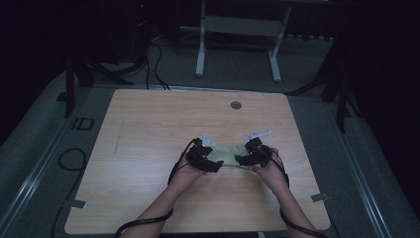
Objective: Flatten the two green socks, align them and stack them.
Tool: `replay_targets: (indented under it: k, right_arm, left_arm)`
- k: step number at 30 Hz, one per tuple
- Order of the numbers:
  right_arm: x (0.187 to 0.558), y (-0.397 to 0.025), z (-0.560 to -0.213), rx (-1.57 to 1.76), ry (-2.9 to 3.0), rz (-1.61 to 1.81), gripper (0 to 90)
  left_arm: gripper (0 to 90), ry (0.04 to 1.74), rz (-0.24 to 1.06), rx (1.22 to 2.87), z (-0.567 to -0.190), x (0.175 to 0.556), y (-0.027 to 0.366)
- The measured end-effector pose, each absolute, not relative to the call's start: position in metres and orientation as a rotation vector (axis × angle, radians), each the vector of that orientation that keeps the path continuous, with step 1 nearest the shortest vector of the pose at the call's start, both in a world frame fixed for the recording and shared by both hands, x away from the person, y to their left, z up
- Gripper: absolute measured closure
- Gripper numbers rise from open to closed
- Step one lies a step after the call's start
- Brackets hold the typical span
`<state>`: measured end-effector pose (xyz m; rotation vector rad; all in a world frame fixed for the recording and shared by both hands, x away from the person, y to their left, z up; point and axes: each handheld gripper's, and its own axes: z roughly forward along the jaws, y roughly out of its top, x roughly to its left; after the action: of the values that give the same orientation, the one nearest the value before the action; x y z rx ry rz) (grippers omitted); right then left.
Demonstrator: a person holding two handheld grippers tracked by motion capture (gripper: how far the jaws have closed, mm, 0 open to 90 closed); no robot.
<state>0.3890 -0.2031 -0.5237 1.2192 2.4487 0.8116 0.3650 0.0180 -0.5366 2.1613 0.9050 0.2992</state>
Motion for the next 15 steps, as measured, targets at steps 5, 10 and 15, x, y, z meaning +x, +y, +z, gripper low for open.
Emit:
replay_targets:
  k: [5,10,15]
  right_arm:
    - [0.382,-0.207,-0.521,1.231,2.466,0.853,12.3]
    - [0.373,-0.209,-0.526,1.191,2.482,0.868,12.7]
    - [0.365,-0.212,-0.527,1.158,2.453,0.914,11.9]
  left_arm:
    - [14.4,0.892,0.317,2.152,-0.532,0.357,0.026]
    - [13.3,0.897,0.339,2.151,-0.537,0.35,0.031]
    - [10.5,0.899,0.339,2.15,-0.539,0.34,0.038]
